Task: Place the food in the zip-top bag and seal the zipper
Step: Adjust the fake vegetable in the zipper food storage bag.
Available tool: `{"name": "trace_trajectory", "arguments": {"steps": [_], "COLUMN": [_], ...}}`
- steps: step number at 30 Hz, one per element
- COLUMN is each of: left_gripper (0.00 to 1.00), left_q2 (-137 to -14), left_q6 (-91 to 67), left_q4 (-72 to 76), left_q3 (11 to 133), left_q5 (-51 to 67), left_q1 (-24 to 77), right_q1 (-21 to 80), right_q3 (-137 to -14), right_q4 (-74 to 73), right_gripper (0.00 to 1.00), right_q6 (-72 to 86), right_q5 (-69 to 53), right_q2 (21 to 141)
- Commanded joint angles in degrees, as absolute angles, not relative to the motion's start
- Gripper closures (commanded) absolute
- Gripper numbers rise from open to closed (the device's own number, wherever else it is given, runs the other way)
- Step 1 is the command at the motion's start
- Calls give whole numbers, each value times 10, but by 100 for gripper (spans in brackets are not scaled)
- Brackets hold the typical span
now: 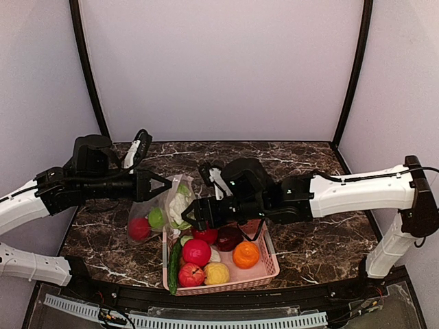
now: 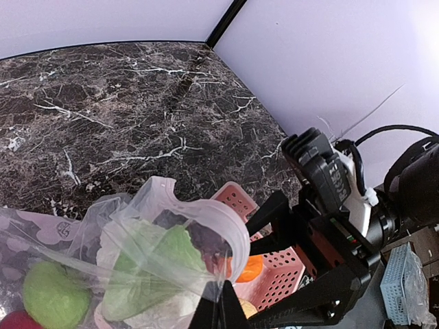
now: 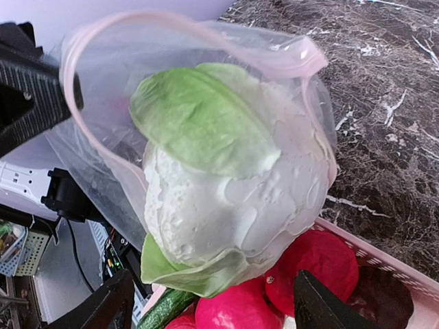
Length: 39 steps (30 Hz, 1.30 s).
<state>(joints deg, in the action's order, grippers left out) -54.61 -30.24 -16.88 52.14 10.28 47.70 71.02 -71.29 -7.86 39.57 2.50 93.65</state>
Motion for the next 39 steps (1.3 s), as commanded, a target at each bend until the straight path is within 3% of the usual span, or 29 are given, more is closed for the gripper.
{"name": "trace_trajectory", "arguments": {"steps": [1,7,14,19,29,39], "left_gripper": [99,99,99,99,99,99], "left_q2": [-528,-535,-549,-552,-573,-572], "left_q6": [-297,-287,-276,-272,-268,-279], "left_q4": [-172,-163,-152,-155,-138,-115], "left_q3": [533,530,536,534,538,544], "left_q5": [113,150,215,225,246,248], "left_q1": [473,473,473,473,473,473], "right_q1": [725,722,699,688,685,684], "right_q3": [-698,-716,-763,-777,-744,-713], "right_q4": [-45,-13,-2,30,129,219], "right_gripper": [25,35,58,67,74,73], "right_q6": [403,381,354,334,317,282], "right_q5": [15,25,33,35,-56,-184], "right_q2": [950,979,1020,1017,1011,1005]}}
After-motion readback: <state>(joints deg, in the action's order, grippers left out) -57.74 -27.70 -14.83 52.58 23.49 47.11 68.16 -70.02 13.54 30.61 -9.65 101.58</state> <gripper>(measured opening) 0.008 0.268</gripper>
